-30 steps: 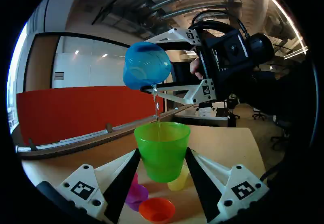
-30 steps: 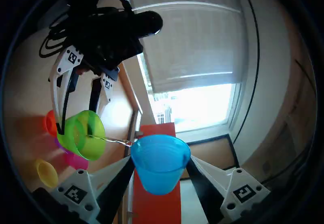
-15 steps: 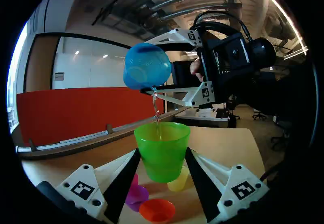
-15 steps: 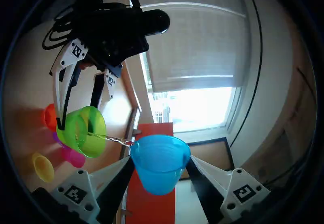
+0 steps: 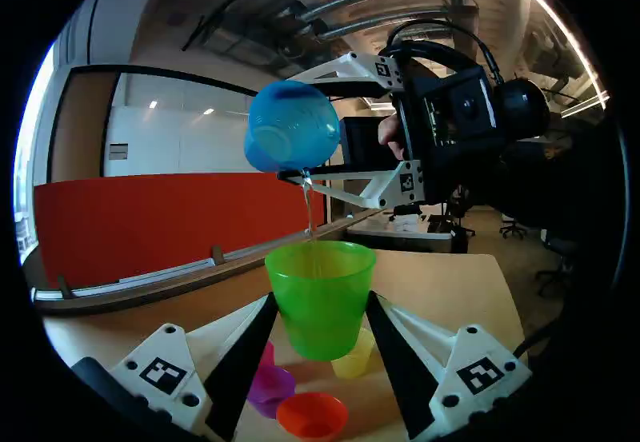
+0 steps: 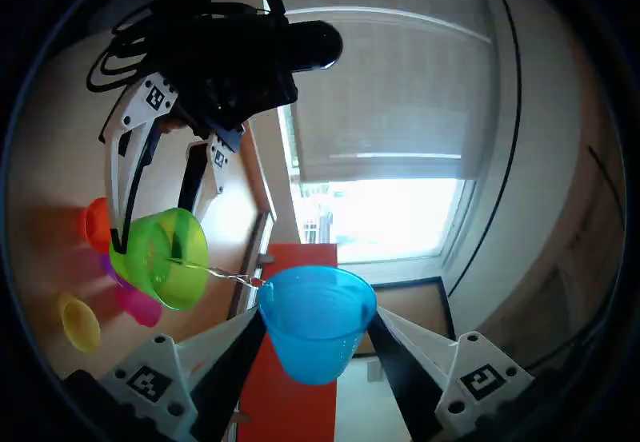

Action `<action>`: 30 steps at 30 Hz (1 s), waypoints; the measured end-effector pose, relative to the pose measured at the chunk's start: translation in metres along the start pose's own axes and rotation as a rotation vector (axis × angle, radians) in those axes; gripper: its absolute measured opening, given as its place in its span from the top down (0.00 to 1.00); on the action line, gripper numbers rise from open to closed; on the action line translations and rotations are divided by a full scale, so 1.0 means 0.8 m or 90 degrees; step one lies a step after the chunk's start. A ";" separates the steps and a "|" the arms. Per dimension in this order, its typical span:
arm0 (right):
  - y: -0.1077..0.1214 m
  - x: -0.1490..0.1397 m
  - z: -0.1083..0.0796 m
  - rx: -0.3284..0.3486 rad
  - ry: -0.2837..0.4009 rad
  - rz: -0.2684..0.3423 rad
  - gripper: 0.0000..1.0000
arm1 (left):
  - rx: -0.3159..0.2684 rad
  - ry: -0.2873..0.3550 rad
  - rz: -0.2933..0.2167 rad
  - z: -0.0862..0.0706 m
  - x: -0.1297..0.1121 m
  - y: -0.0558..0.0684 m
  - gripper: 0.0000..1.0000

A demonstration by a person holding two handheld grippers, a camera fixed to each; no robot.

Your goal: Pour water

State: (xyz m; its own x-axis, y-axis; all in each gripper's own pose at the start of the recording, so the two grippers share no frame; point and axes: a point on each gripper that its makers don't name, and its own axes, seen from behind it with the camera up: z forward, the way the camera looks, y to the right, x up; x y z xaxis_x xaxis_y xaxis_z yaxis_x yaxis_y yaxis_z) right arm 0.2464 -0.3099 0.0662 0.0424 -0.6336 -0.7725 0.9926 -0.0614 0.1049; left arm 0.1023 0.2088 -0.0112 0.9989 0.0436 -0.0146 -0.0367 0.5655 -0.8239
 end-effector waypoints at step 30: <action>0.007 0.005 0.004 -0.009 -0.001 -0.038 0.11 | 0.004 0.005 -0.001 -0.001 0.004 -0.002 0.21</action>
State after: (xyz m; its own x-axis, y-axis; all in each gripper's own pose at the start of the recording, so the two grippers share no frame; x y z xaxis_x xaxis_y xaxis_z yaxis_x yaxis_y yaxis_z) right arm 0.2517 -0.3150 0.0657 -0.0171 -0.6303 -0.7761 0.9948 -0.0884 0.0499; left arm 0.1056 0.2073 -0.0101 0.9992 0.0360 -0.0187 -0.0359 0.5706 -0.8204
